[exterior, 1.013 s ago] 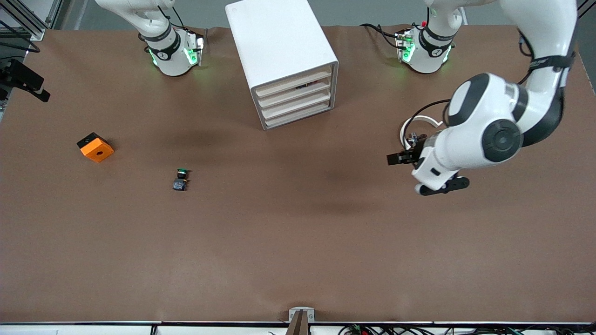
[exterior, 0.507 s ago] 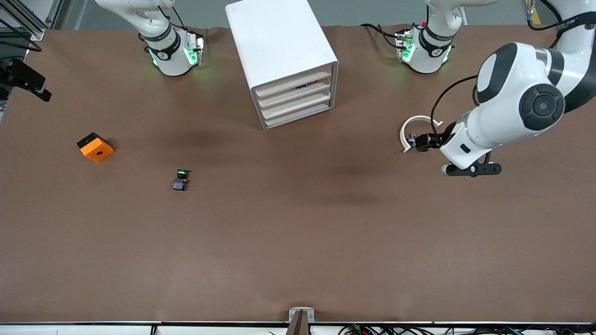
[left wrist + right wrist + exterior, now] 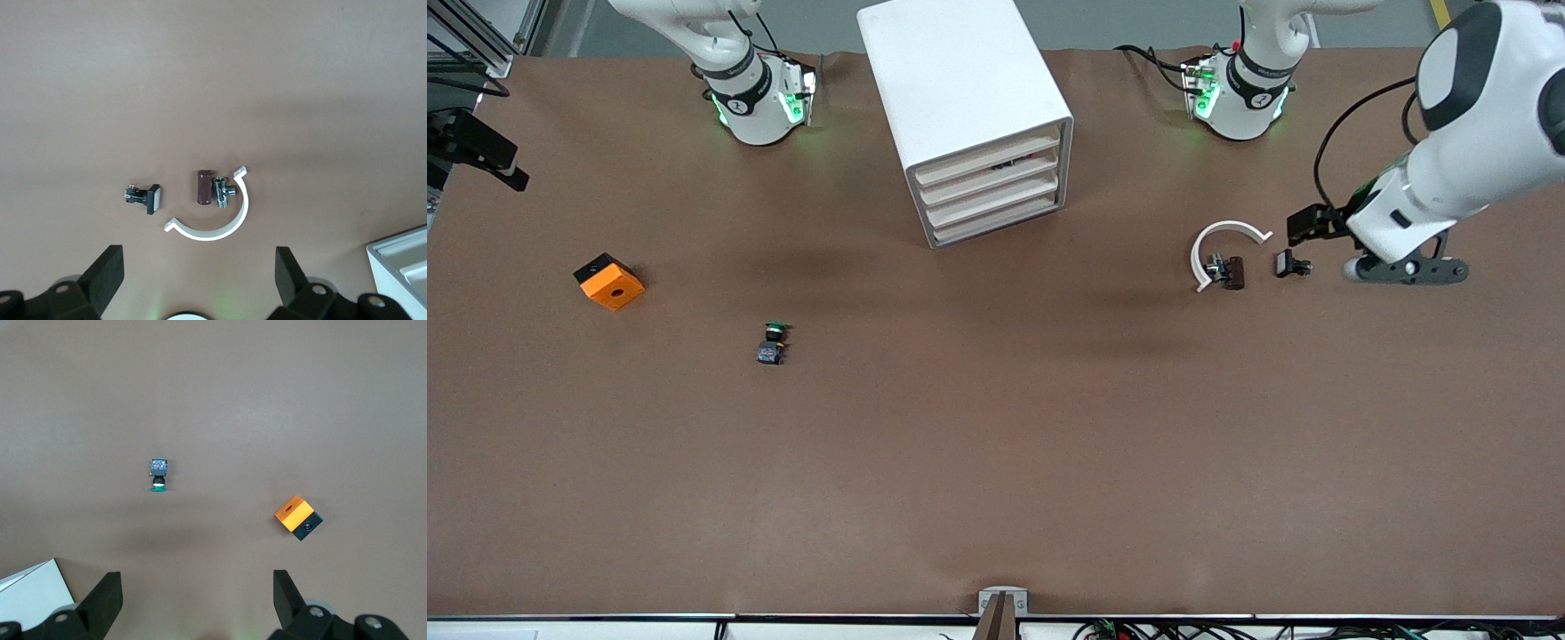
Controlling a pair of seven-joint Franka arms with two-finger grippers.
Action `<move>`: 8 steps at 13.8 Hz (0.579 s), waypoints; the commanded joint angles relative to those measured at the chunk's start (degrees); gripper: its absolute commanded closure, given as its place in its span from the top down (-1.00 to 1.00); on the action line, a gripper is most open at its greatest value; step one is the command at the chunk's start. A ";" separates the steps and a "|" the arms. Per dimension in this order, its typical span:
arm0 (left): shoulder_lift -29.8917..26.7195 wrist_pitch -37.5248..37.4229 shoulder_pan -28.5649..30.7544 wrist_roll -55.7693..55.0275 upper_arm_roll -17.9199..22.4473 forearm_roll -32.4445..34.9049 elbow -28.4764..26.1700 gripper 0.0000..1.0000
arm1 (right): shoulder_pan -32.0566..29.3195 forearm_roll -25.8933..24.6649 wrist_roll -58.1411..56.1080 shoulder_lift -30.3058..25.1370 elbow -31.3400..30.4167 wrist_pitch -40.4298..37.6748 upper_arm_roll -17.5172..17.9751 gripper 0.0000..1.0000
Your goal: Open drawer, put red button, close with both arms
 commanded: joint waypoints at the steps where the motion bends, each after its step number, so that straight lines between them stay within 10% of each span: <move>1: -9.85 4.91 2.59 0.86 0.56 0.61 -8.13 1.00 | 0.07 -0.23 0.03 -0.70 0.19 -0.64 0.00 1.00; 8: -8.30 1.48 2.87 0.42 0.82 0.53 1.41 1.00 | 0.34 -0.23 -0.05 -0.79 0.27 0.94 0.09 1.00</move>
